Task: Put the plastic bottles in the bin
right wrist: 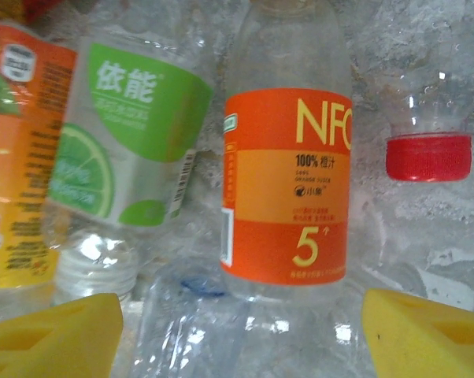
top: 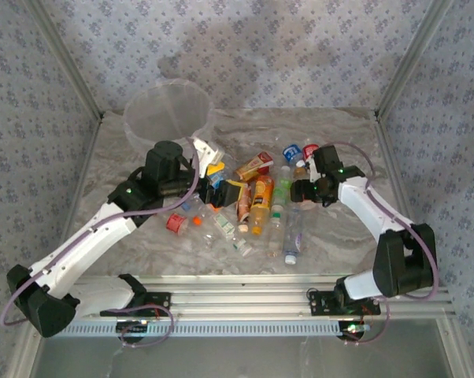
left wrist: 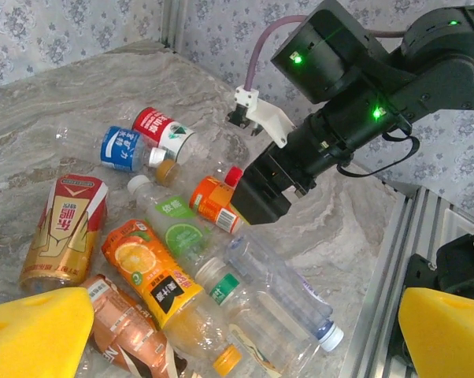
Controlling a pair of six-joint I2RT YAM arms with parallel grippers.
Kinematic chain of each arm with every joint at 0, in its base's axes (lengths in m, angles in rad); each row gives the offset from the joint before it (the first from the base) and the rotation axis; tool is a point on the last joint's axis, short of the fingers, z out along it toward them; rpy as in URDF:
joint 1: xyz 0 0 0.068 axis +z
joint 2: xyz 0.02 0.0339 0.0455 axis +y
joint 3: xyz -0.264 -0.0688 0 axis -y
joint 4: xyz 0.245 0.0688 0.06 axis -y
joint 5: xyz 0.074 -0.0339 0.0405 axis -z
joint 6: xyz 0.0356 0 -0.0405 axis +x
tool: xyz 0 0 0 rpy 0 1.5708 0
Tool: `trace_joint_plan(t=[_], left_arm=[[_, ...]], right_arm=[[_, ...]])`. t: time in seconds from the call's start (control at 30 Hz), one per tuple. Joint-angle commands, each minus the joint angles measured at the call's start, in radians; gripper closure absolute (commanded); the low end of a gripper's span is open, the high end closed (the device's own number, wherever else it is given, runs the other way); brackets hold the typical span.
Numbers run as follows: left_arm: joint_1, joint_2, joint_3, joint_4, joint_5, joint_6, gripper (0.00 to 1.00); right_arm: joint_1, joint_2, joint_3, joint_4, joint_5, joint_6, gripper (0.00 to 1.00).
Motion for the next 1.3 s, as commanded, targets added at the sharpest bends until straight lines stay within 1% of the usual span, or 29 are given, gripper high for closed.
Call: trace_joint_plan(t=[0.0, 0.1, 0.23, 0.57, 1.0, 1.27], left_arm=[[-0.01, 0.02, 0.019, -0.004, 0.01, -0.006, 0.0], [-0.013, 0.03, 0.025, -0.018, 0.008, 0.003, 0.0], [-0.021, 0.042, 0.028, -0.024, 0.008, 0.006, 0.0], [-0.024, 0.064, 0.045, -0.055, -0.002, 0.016, 0.0], [-0.024, 0.07, 0.057, -0.077, 0.002, 0.021, 0.0], [-0.03, 0.076, 0.055, -0.074, 0.007, 0.016, 0.0]], right_arm=[[-0.005, 0.034, 0.021, 0.037, 0.054, -0.043, 0.15], [-0.011, 0.059, 0.022, 0.037, 0.06, -0.051, 0.14], [-0.017, 0.108, 0.028, 0.078, 0.071, -0.057, 0.14], [-0.02, 0.195, 0.032, 0.111, 0.066, -0.071, 0.18], [-0.034, 0.232, 0.028, 0.129, 0.043, -0.07, 0.21], [-0.033, 0.238, 0.027, 0.133, 0.039, -0.065, 0.26]])
